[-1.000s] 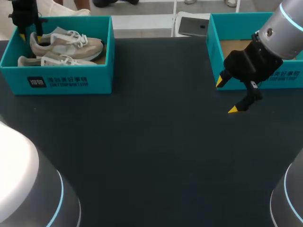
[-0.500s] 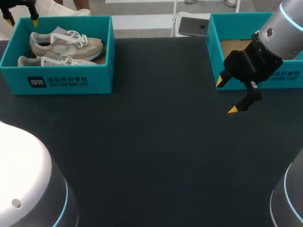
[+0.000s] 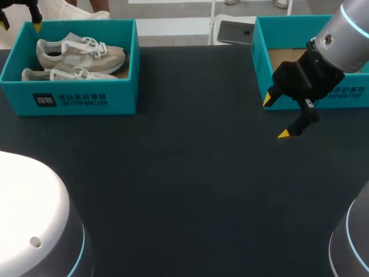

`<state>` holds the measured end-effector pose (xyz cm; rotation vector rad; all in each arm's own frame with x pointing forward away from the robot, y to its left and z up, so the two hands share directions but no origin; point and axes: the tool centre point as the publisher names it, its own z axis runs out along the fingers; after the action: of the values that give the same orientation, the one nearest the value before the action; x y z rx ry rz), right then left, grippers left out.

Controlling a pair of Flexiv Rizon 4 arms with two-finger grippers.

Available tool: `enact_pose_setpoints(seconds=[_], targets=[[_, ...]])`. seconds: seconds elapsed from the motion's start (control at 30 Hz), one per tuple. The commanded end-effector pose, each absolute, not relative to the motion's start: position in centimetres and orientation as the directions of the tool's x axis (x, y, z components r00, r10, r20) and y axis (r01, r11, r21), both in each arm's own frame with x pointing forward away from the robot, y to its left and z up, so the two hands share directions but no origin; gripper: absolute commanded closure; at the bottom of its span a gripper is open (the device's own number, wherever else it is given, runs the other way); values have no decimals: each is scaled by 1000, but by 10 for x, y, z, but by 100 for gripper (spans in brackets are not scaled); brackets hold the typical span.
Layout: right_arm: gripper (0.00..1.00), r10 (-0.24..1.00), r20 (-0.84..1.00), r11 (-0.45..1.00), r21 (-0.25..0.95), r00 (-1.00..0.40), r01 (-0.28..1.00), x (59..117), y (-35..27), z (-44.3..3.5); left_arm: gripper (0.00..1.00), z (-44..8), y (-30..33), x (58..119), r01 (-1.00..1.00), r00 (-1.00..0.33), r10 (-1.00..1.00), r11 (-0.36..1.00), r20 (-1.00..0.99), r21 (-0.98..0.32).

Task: Take the shoe out of the shoebox, open the shoe tongue, remove and reinsert the insole, then place the shoe into the shoebox

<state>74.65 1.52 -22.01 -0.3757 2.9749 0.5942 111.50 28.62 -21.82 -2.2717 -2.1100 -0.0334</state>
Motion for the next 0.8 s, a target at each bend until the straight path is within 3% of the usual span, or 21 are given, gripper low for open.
enact_pose_setpoints(seconds=[0.03,0.37,0.47,0.5,0.53,0.8], targets=[[0,-221,-130,896,364,-967,-254,746,16,-221,0,-229,286,1087,994,88,992,-92,90,52],[0,-221,-130,896,364,-967,-254,746,16,-221,0,-246,291,1044,993,114,990,-117,80,26],[0,-221,-130,896,364,-967,-254,746,16,-221,13,-255,291,1039,992,120,989,-123,88,24],[0,-221,-130,896,364,-967,-254,746,16,-221,29,-258,291,1038,992,123,988,-125,92,20],[0,-221,-130,896,364,-967,-254,746,16,-221,35,-261,291,1037,992,122,988,-125,93,19],[0,-221,-130,896,364,-967,-254,746,16,-221,38,-287,289,1040,994,105,992,-108,74,29]])
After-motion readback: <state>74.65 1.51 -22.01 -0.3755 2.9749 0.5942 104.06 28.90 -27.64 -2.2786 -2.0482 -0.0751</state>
